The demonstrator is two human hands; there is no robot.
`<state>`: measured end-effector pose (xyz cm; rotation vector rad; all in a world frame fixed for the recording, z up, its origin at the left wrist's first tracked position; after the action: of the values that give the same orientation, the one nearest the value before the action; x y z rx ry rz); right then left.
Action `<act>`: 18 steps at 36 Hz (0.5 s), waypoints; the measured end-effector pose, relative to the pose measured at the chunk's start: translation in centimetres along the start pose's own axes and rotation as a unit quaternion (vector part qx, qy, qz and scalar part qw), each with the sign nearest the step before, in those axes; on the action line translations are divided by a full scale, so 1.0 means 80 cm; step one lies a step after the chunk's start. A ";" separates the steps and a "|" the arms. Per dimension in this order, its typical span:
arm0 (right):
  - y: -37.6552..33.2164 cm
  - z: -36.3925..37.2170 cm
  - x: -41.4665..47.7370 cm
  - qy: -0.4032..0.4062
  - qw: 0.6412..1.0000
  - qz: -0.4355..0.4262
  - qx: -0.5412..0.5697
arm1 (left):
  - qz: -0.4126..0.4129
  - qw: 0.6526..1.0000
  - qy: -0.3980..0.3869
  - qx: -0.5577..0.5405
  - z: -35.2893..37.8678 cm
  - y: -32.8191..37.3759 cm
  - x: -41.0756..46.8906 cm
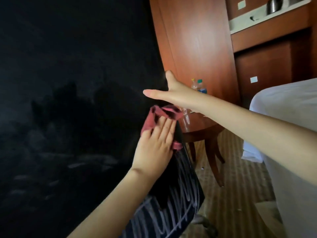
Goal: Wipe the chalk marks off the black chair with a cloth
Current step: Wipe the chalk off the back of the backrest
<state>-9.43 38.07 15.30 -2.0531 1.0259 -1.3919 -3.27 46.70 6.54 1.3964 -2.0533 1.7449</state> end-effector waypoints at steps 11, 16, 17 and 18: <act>-0.031 -0.008 -0.044 0.019 0.998 -0.052 -0.043 | 0.256 0.926 -0.272 -0.058 0.070 0.139 -0.085; -0.030 -0.011 -0.042 -0.033 0.997 -0.051 -0.049 | 0.178 0.978 -0.105 -0.003 0.012 0.032 -0.009; -0.030 -0.012 -0.040 -0.040 0.997 -0.051 -0.046 | 0.151 0.986 -0.066 0.003 -0.008 0.005 0.007; -0.028 -0.014 -0.037 -0.043 0.997 -0.050 -0.038 | 0.134 0.990 -0.047 -0.007 -0.024 -0.015 0.019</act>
<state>-10.39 41.86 15.62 -2.2271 0.9646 -1.3181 -4.20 47.52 8.94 1.2689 -2.3966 1.7847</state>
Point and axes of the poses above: each hand's wrist, its own x-axis towards the middle knuckle, its own z-axis out of the palm, y = z × x, the point moved 7 cm from there along x, towards the middle knuckle, and after that the axes turned 15 degrees about y, right-handed, at the moved point
